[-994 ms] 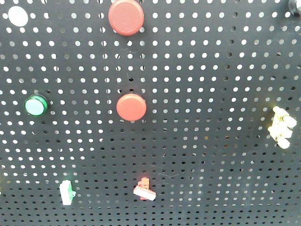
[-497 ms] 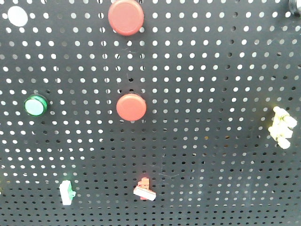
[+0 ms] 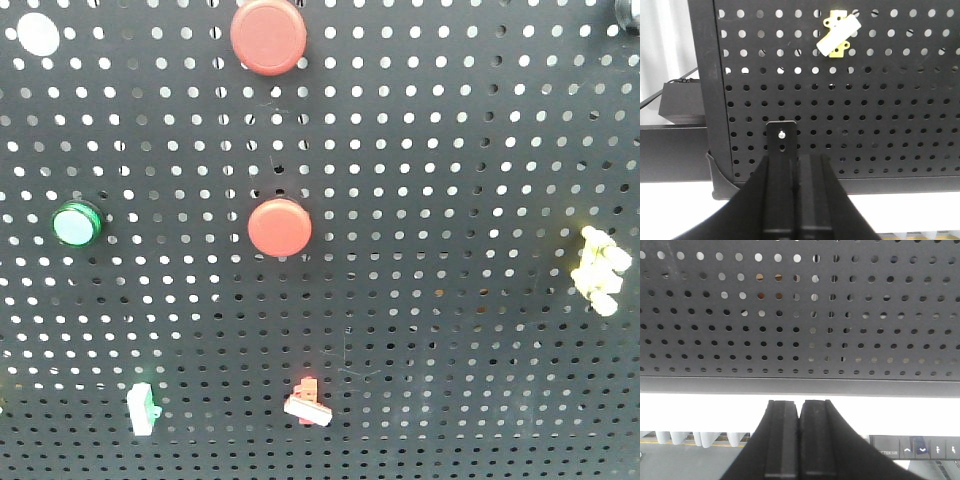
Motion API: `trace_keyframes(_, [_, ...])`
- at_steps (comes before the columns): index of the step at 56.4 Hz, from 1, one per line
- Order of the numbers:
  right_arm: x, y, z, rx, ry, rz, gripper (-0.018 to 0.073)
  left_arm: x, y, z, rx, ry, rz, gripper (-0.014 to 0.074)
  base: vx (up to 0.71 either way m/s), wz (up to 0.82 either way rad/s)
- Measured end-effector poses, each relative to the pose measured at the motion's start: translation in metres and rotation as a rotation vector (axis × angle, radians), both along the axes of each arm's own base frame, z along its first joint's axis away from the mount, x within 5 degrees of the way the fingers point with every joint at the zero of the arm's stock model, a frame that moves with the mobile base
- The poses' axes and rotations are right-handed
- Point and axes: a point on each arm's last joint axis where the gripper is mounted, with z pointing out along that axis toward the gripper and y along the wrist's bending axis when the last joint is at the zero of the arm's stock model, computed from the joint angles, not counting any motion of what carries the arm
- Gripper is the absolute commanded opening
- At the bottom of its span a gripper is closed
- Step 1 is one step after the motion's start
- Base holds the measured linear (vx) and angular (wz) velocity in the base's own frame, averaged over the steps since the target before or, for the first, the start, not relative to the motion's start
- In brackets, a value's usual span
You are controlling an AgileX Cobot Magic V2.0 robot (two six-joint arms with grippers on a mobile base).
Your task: Rotate knob clockwise with right arm
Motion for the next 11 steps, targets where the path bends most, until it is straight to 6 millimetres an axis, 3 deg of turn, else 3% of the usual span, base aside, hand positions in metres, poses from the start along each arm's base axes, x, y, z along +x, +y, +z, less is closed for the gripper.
trace_keyframes(11, [0.0000,0.0000,-0.0001,0.000,0.001,0.000,-0.0006,0.0000,0.0000,0.0000,0.000,0.000,0.000,-0.0006,0.00,0.00])
